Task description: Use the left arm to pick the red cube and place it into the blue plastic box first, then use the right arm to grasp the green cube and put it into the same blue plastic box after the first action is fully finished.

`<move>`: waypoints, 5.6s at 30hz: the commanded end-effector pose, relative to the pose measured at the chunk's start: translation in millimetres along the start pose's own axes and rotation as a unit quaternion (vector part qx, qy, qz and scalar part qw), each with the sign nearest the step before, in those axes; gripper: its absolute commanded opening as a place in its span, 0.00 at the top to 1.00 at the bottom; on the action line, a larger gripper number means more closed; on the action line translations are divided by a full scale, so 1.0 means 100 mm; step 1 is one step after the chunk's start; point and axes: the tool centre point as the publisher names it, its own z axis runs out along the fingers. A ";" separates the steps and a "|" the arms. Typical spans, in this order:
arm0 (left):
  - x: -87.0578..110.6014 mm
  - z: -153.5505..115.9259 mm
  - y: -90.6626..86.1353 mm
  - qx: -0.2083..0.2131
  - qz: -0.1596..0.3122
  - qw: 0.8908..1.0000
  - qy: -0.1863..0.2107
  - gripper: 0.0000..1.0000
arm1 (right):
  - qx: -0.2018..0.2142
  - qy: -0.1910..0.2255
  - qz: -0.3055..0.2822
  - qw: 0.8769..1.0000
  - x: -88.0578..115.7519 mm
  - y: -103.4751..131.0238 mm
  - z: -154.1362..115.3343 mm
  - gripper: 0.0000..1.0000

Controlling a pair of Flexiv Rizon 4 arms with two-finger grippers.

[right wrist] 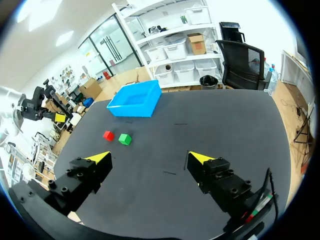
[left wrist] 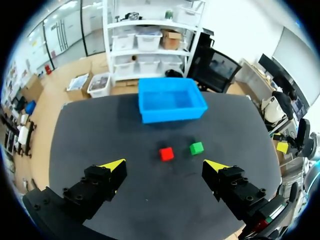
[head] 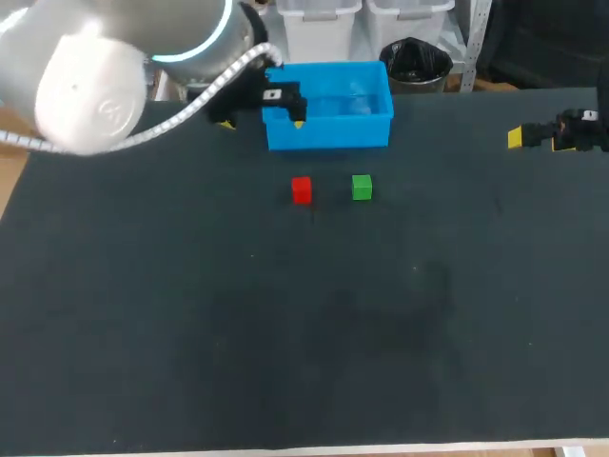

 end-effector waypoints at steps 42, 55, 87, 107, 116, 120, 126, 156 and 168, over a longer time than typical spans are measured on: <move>-0.32 0.35 -0.24 -0.120 -0.054 0.982 0.136 0.00 | 0.001 0.000 0.000 1.000 0.00 0.00 0.00 0.00; -0.18 0.68 -0.26 -0.094 -0.060 0.977 0.184 0.00 | 0.001 0.000 0.000 1.000 0.00 0.00 0.00 0.00; 0.37 1.46 -0.02 -0.110 -0.075 0.979 0.153 0.00 | 0.001 0.000 0.000 1.000 0.00 0.00 0.00 0.00; 0.42 1.76 0.05 -0.097 -0.083 0.982 0.139 0.00 | 0.001 0.000 0.000 1.000 0.00 0.00 0.00 0.00; 0.44 1.88 0.05 -0.109 -0.090 0.980 0.140 0.00 | 0.001 0.000 0.000 1.000 0.00 0.00 0.00 0.00; 0.48 1.93 0.05 -0.115 -0.094 0.978 0.146 0.00 | 0.001 0.000 0.000 1.000 0.00 0.00 0.00 0.00; 0.51 1.98 0.06 -0.118 -0.107 0.976 0.148 0.51 | 0.001 0.000 0.000 1.000 0.00 0.00 0.00 0.00; 0.28 1.33 0.01 -0.100 -0.053 0.984 0.140 1.00 | 0.001 0.000 0.000 1.000 0.00 0.00 0.00 0.00; -0.06 0.96 0.02 -0.096 -0.056 0.986 0.126 1.00 | 0.001 0.000 0.000 1.000 0.00 0.00 0.00 0.00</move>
